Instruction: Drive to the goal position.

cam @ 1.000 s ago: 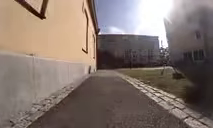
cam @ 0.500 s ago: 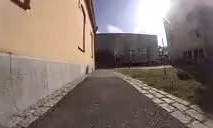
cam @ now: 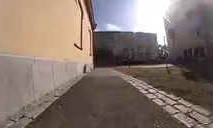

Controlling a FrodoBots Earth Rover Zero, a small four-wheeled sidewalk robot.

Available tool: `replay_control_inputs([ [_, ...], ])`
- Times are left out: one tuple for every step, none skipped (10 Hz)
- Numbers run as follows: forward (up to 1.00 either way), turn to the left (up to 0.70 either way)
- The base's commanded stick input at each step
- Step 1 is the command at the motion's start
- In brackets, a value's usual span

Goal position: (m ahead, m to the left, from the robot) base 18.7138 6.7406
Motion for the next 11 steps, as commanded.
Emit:
replay_control_inputs([
  [0.70, 0.00],
  [0.70, 0.00],
  [0.70, 0.00],
  [0.70, 0.00],
  [0.70, 0.00],
  [0.70, 0.00],
  [0.70, 0.00],
  [0.70, 0.00],
  [0.70, 0.00],
  [0.70, 0.00],
  [0.70, 0.00],
])
